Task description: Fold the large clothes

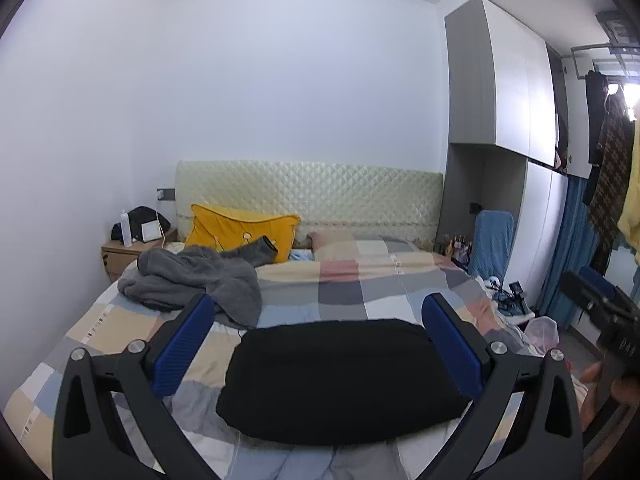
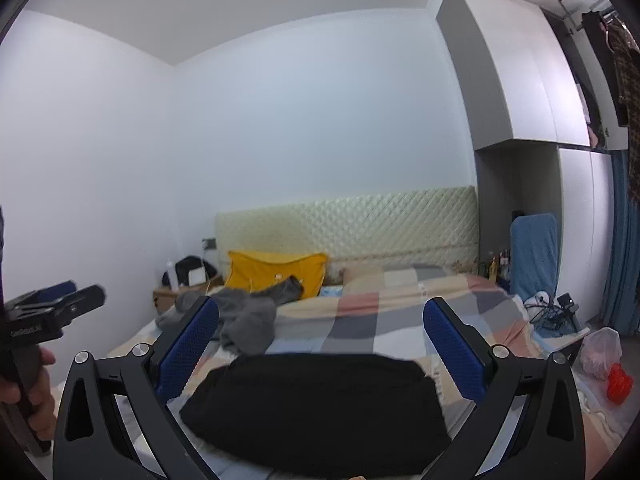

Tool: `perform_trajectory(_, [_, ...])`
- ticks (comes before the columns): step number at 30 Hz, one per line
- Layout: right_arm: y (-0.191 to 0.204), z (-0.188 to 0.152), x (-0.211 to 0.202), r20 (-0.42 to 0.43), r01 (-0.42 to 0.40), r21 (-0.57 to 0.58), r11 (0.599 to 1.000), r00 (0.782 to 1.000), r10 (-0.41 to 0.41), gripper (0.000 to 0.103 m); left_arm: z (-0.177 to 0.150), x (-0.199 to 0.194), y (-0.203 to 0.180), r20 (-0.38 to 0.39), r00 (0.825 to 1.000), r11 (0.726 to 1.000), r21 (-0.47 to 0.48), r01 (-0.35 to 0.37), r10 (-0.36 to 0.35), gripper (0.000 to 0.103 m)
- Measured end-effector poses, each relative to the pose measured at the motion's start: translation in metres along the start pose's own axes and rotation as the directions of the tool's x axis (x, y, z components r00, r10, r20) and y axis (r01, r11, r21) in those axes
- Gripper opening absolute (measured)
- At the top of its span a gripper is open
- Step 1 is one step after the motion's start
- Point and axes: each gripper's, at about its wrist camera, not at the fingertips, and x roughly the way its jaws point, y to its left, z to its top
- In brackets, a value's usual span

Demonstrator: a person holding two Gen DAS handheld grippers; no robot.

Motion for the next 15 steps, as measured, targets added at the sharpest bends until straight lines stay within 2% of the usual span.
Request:
perform_trajectory(4, [0.012, -0.02, 0.001, -0.049, 0.014, -0.022, 1.0, 0.999, -0.015, 0.103, -0.017, 0.004, 0.001, -0.043, 0.999, 0.999, -0.039, 0.015, -0.016, 0.103])
perform_trajectory(8, [0.017, -0.036, 0.008, -0.091, 0.025, -0.05, 0.998, 0.995, -0.029, 0.103, -0.035, 0.016, 0.003, -0.115, 0.993, 0.997, -0.076, -0.011, 0.002, 0.103])
perform_trajectory(12, [0.019, -0.054, 0.013, -0.115, 0.032, -0.04, 0.999, 0.993, -0.036, 0.103, -0.051, 0.022, -0.005, -0.144, 0.988, 0.997, -0.04, -0.065, 0.059, 0.103])
perform_trajectory(15, [0.02, -0.069, 0.017, -0.141, 0.035, -0.014, 0.999, 0.989, -0.037, 0.103, -0.061, 0.026, -0.007, -0.168, 0.985, 0.997, -0.044, -0.056, 0.048, 0.103])
